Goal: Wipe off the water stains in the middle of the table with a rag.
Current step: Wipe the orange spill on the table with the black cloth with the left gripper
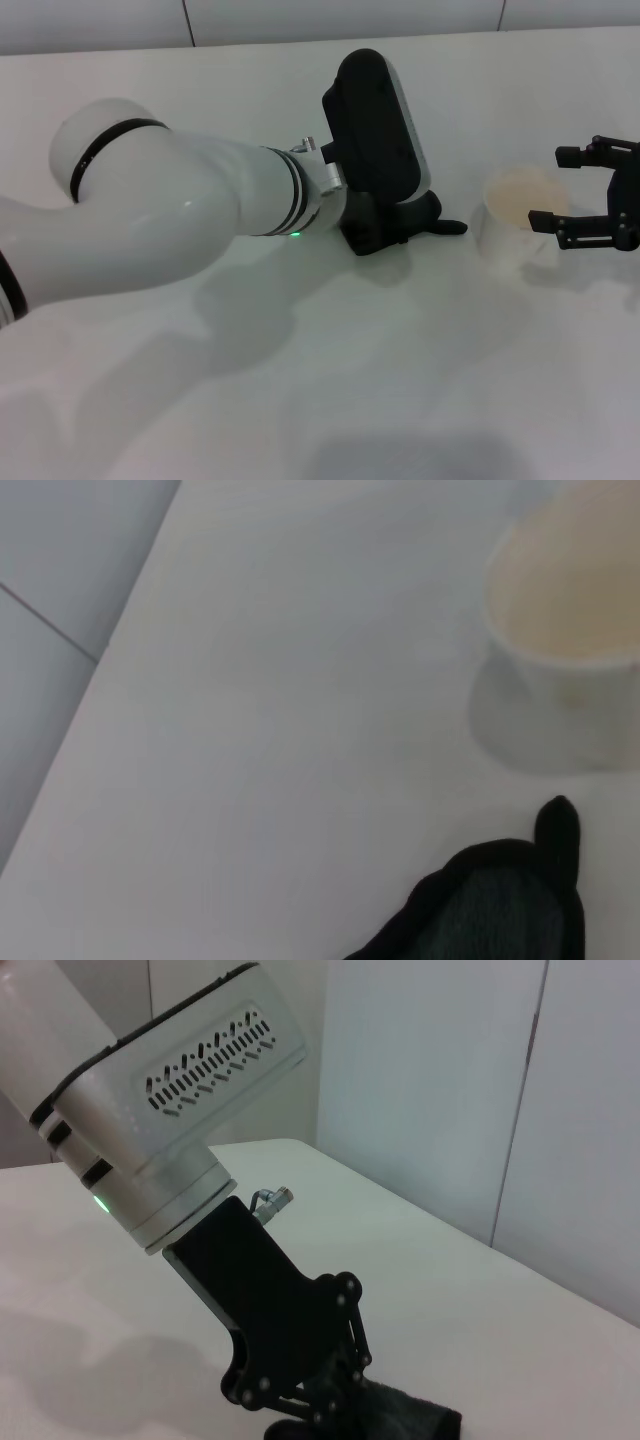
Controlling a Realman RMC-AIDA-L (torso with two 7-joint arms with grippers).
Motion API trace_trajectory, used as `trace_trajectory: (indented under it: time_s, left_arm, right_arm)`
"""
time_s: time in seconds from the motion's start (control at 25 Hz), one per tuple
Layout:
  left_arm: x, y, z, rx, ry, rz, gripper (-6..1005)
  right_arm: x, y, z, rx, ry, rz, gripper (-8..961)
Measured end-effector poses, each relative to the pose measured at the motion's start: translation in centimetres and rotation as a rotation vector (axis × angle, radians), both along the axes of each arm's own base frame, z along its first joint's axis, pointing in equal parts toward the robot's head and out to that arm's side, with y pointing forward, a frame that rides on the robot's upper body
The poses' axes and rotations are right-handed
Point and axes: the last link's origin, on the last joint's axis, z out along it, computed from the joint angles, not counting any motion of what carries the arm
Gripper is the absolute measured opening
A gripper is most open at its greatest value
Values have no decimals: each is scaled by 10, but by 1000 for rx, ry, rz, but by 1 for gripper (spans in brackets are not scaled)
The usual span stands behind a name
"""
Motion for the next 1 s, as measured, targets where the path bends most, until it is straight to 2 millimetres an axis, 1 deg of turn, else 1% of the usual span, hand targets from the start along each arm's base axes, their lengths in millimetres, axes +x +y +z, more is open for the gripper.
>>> trace_trajectory:
  time_s: [0.36, 0.48, 1.0]
  left_arm:
    - [1, -5, -4, -31, 21, -36, 64]
    - [0, -4, -4, -28, 26, -33, 64]
    - [-10, 27, 24, 119, -35, 117, 64]
  right_arm:
    - [-1, 1, 0, -1, 1, 3, 868]
    - [-1, 1, 0, -2, 2, 1, 868]
    - [0, 0, -1, -5, 6, -8, 868]
